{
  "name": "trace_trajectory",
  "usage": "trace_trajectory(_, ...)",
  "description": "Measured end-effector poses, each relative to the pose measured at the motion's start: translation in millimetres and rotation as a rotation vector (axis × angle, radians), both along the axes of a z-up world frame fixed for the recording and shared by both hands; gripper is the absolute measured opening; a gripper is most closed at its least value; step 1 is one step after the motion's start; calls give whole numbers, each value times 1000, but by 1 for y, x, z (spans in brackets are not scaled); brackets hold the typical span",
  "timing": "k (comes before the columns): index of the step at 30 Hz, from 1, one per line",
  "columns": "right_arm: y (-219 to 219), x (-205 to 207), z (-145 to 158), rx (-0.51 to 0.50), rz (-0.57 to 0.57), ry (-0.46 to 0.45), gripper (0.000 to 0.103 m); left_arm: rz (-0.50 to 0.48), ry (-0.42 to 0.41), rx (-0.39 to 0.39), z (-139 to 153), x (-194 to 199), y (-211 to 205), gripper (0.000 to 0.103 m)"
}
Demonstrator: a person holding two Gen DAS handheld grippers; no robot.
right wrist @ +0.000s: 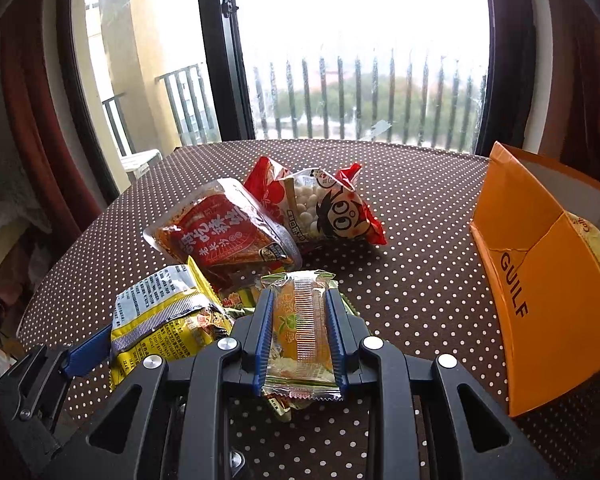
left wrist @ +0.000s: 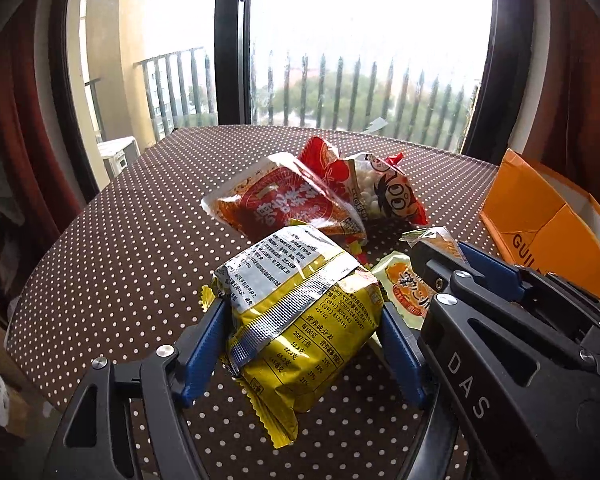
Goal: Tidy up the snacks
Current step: 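Lift the yellow packet and the pastry off the table with both tools, then carry the yellow packet and pastry over the orange box with both tools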
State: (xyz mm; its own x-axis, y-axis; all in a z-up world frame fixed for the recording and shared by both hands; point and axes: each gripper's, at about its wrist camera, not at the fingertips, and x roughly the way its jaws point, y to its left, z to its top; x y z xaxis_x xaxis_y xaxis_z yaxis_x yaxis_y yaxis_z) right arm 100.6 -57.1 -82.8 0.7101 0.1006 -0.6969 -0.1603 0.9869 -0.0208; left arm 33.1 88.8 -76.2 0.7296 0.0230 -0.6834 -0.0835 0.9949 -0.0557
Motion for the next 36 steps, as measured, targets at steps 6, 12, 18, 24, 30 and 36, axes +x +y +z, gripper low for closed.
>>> trace_trajectory(6, -11, -5, 24, 24, -2, -48, 28, -6, -56, 5, 26, -4, -12, 75)
trace_trajectory(12, -24, -8, 46, 38, -6, -88, 28, -20, -103, 10, 48, -8, -25, 75)
trace_trajectory(18, -38, -10, 65, 50, -9, -126, 28, -31, -143, 8, 66, -10, -40, 75)
trace_trajectory(24, -54, -10, 81, 51, -13, -160, 28, -40, -177, 3, 79, -7, -55, 75)
trace_trajectory(30, -73, -11, 93, 54, -27, -202, 28, -62, -215, 4, 91, -5, -78, 75)
trace_trajectory(36, -95, -12, 102, 59, -58, -237, 28, -95, -242, 3, 97, -1, -101, 75)
